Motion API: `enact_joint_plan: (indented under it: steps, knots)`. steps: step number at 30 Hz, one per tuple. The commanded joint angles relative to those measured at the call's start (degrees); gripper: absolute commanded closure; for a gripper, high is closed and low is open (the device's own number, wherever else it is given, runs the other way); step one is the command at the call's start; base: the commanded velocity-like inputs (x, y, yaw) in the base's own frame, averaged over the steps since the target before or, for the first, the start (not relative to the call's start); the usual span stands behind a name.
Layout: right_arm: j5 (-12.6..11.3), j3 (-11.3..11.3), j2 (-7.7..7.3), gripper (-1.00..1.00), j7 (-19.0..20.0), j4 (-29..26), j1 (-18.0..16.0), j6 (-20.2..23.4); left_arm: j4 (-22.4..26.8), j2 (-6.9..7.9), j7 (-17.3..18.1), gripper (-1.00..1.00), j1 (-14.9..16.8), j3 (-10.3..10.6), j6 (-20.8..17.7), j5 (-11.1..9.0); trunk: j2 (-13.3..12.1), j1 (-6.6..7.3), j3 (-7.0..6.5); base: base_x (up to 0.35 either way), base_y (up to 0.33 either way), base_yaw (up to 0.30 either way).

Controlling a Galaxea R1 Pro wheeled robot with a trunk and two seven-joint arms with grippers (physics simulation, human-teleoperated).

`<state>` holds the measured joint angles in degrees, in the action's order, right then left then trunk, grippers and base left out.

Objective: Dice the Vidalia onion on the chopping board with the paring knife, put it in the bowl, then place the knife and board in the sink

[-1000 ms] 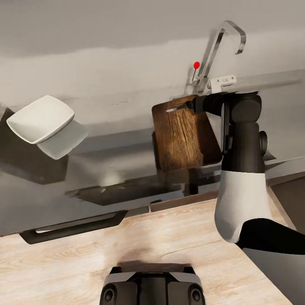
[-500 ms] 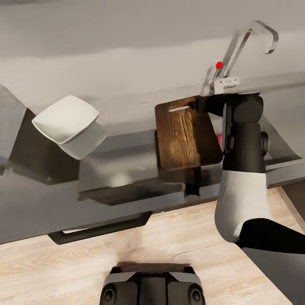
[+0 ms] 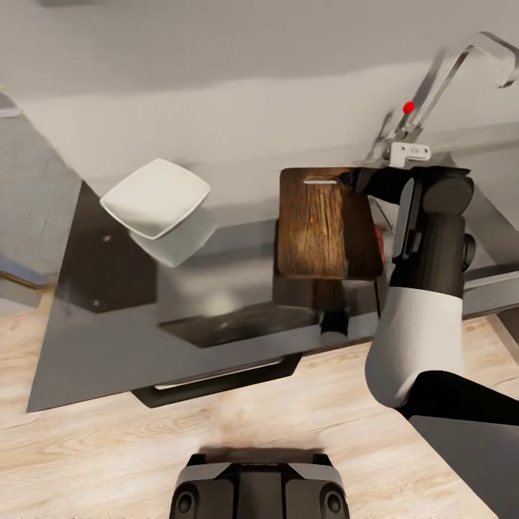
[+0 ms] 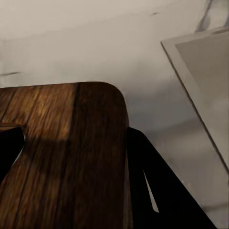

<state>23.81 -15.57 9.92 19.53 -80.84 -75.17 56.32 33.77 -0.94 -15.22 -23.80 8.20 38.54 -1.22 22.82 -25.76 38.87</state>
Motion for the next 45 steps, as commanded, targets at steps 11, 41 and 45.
enact_joint_plan:
  steps: [11, 41, 45]
  knots:
    - [-1.1, -3.4, 0.08, 1.00, -5.5, 0.0, -0.1, 0.1, 0.1, 0.06, -0.4, -1.00, 0.0, 0.3, 0.1, -0.1, 0.1, -0.03, 0.07, -0.166, 0.269, 0.000]
    - [-25.9, 2.4, 0.08, 1.00, -68.3, 10.2, -0.1, -27.6, 0.1, 0.06, -0.4, -1.00, 0.0, 0.3, 0.1, -0.1, 0.1, -0.03, 0.07, -0.024, 0.068, 0.000]
    - [-30.6, 4.2, 0.08, 1.00, -74.3, 15.2, -0.1, -34.2, 0.0, 0.06, -0.4, -1.00, 0.0, 0.3, 0.1, -0.1, 0.1, -0.03, 0.07, 0.000, 0.000, 0.000]
